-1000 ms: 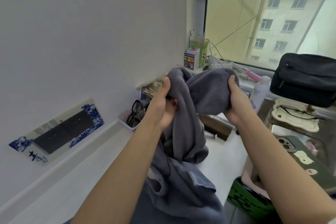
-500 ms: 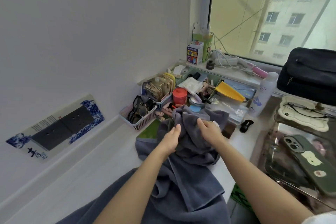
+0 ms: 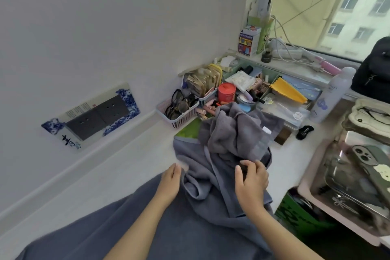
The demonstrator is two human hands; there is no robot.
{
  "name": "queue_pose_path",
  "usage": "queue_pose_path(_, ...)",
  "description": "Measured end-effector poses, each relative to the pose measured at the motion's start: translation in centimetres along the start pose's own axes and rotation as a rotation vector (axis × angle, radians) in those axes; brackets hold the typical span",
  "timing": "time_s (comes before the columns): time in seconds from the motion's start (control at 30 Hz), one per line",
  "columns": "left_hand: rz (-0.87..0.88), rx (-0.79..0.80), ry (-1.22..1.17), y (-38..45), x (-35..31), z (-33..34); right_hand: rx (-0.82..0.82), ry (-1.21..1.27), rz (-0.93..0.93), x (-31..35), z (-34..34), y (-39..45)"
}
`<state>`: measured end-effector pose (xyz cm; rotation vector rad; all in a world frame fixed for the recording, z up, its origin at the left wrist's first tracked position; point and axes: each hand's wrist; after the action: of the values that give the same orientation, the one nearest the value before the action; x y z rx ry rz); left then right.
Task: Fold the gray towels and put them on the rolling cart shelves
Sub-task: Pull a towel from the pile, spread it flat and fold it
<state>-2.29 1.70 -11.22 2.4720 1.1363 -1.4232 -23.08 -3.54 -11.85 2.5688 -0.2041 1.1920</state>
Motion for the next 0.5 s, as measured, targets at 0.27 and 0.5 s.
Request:
queue_pose_path(0.27,0.112,-0.031,0.403,-5.0,10.9,-3.2,0.301,-0.009,-0.288,0.0,1.5,-8.3)
queue_pose_path(0.5,0.078,-0.103,0.733,-12.2,21.6,-9.8,0.775,-0.273,-0.571,0.6,4.4,-18.1)
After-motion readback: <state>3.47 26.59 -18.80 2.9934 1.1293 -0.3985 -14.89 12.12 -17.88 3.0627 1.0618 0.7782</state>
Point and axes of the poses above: each hand's wrist, its own y-axis towards the middle knuckle, its own z-axis out of the palm, x = y × z, and after that the axes turned 14 degrees about -x, right-handed
